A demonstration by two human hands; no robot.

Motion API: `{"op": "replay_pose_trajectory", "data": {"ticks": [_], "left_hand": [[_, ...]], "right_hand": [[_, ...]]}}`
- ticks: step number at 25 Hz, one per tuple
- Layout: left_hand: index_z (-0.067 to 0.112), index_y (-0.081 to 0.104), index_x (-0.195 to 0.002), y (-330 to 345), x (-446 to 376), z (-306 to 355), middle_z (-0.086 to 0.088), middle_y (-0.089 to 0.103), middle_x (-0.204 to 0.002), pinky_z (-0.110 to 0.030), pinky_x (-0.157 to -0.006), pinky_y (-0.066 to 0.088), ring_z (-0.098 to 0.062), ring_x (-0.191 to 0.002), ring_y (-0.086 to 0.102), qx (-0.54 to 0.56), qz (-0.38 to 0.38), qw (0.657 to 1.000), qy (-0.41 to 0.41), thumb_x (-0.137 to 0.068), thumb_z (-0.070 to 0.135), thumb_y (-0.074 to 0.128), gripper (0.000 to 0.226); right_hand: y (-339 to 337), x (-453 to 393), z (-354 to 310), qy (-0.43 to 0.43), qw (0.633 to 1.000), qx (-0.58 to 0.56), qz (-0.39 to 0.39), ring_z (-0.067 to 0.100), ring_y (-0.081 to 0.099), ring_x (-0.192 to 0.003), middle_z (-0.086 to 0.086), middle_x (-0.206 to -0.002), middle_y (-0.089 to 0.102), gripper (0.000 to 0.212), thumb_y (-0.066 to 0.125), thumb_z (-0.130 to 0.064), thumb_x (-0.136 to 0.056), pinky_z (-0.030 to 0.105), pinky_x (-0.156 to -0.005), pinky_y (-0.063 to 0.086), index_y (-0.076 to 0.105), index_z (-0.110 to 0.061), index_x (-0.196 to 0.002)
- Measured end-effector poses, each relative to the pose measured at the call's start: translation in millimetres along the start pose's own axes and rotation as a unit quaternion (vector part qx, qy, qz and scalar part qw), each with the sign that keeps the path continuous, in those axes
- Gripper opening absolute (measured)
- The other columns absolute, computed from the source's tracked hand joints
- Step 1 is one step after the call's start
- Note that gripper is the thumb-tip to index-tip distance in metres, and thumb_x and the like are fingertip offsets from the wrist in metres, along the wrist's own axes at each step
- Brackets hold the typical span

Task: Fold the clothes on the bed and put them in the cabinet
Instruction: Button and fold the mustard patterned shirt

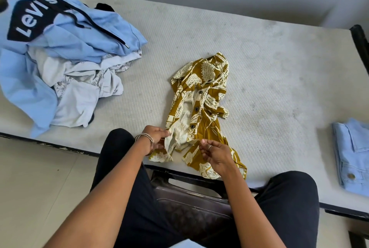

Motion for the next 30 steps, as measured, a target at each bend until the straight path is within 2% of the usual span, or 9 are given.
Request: {"op": "replay_pose_trajectory", "data": {"ticks": [4, 7, 9, 11, 15, 18, 22, 27, 30], "left_hand": [[0.0, 0.064, -0.093, 5.3, 21.1, 8.9, -0.016, 0.067, -0.086, -0.035, -0.06, 0.056, -0.026, -0.073, 0.066, 0.098, -0.055, 0.994, -0.012, -0.086, 0.002, 0.064, 0.007], [0.005, 0.066, -0.09, 19.5, 33.9, 17.6, -0.011, 0.065, -0.083, -0.035, -0.067, 0.054, -0.025, -0.075, 0.062, 0.08, -0.091, 0.993, 0.012, -0.089, 0.004, 0.062, 0.004], [0.01, 0.066, -0.088, 29.5, 43.0, 25.1, -0.008, 0.065, -0.082, -0.033, -0.064, 0.053, -0.021, -0.074, 0.061, 0.048, -0.101, 0.993, 0.042, -0.09, 0.006, 0.063, 0.005], [0.012, 0.066, -0.085, 39.9, 50.3, 29.2, -0.005, 0.066, -0.08, -0.031, -0.061, 0.053, -0.019, -0.072, 0.061, 0.019, -0.093, 0.993, 0.073, -0.089, 0.008, 0.066, 0.006], [0.019, 0.071, -0.075, 48.1, 57.4, 33.9, -0.005, 0.072, -0.089, -0.033, -0.076, 0.058, -0.022, -0.084, 0.067, -0.033, -0.013, 0.987, 0.158, -0.077, 0.013, 0.079, 0.01], [0.017, 0.075, -0.08, 48.7, 67.0, 38.4, -0.001, 0.071, -0.087, -0.02, -0.062, 0.057, -0.015, -0.08, 0.065, -0.086, 0.021, 0.974, 0.208, -0.075, 0.015, 0.082, 0.009], [0.02, 0.077, -0.079, 56.7, 75.6, 40.1, -0.001, 0.074, -0.083, -0.038, -0.074, 0.06, -0.019, -0.078, 0.07, -0.112, 0.026, 0.966, 0.231, -0.072, 0.015, 0.084, 0.012], [0.015, 0.074, -0.082, 59.0, 79.5, 39.6, -0.01, 0.074, -0.086, -0.044, -0.067, 0.061, -0.026, -0.071, 0.073, -0.062, 0.03, 0.973, 0.221, -0.081, 0.004, 0.074, 0.011], [0.018, 0.071, -0.08, 60.1, 75.8, 36.6, -0.01, 0.074, -0.087, -0.045, -0.067, 0.061, -0.027, -0.074, 0.073, -0.061, 0.043, 0.977, 0.201, -0.085, 0.005, 0.069, 0.014]], "right_hand": [[13.2, 10.1, -16.1, -0.068, 0.997, 0.02, -0.016, 0.013, 0.058, -0.06, 0.01, -0.076, 0.068, 0.009, 0.068, 0.001, -0.086, 0.023, -0.055, 0.052, 0.072, 0.002, -0.095], [26.2, 23.0, -32.4, -0.134, 0.987, 0.081, -0.033, 0.017, 0.06, -0.058, 0.012, -0.073, 0.07, 0.007, 0.069, 0.005, -0.085, 0.026, -0.055, 0.054, 0.074, 0.001, -0.088], [34.7, 31.1, -41.4, -0.17, 0.978, 0.119, -0.032, 0.021, 0.062, -0.059, 0.014, -0.071, 0.07, 0.004, 0.072, 0.002, -0.084, 0.03, -0.058, 0.056, 0.074, -0.001, -0.082], [38.2, 36.3, -45.6, -0.186, 0.974, 0.13, -0.003, 0.023, 0.062, -0.059, 0.016, -0.07, 0.07, 0.002, 0.074, 0.0, -0.083, 0.032, -0.059, 0.057, 0.073, 0.0, -0.082], [37.5, 42.5, -43.7, -0.175, 0.978, 0.105, 0.033, 0.018, 0.06, -0.051, 0.013, -0.064, 0.068, 0.003, 0.072, 0.002, -0.085, 0.028, -0.053, 0.056, 0.071, 0.002, -0.081], [33.7, 45.7, -39.1, -0.176, 0.979, 0.088, 0.056, 0.017, 0.062, -0.051, 0.012, -0.068, 0.07, 0.002, 0.071, 0.003, -0.085, 0.027, -0.052, 0.056, 0.071, 0.002, -0.083], [26.2, 45.9, -39.1, -0.191, 0.975, 0.059, 0.096, 0.017, 0.065, -0.056, 0.014, -0.075, 0.073, 0.001, 0.072, 0.001, -0.085, 0.025, -0.056, 0.057, 0.072, 0.001, -0.085], [29.8, 47.6, -38.2, -0.176, 0.983, 0.024, 0.035, 0.016, 0.064, -0.056, 0.015, -0.074, 0.068, 0.005, 0.066, 0.007, -0.087, 0.024, -0.057, 0.057, 0.069, 0.009, -0.09], [30.6, 46.5, -36.7, -0.159, 0.986, 0.043, -0.004, 0.027, 0.068, -0.066, 0.019, -0.077, 0.069, 0.007, 0.065, 0.006, -0.088, 0.03, -0.06, 0.059, 0.068, 0.01, -0.093]]}}
Point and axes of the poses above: each hand's wrist, its own x-axis away from the middle knuckle, its own y-axis out of the palm, z = x × y, the point moved 6 cm from there along -x, towards the middle knuckle
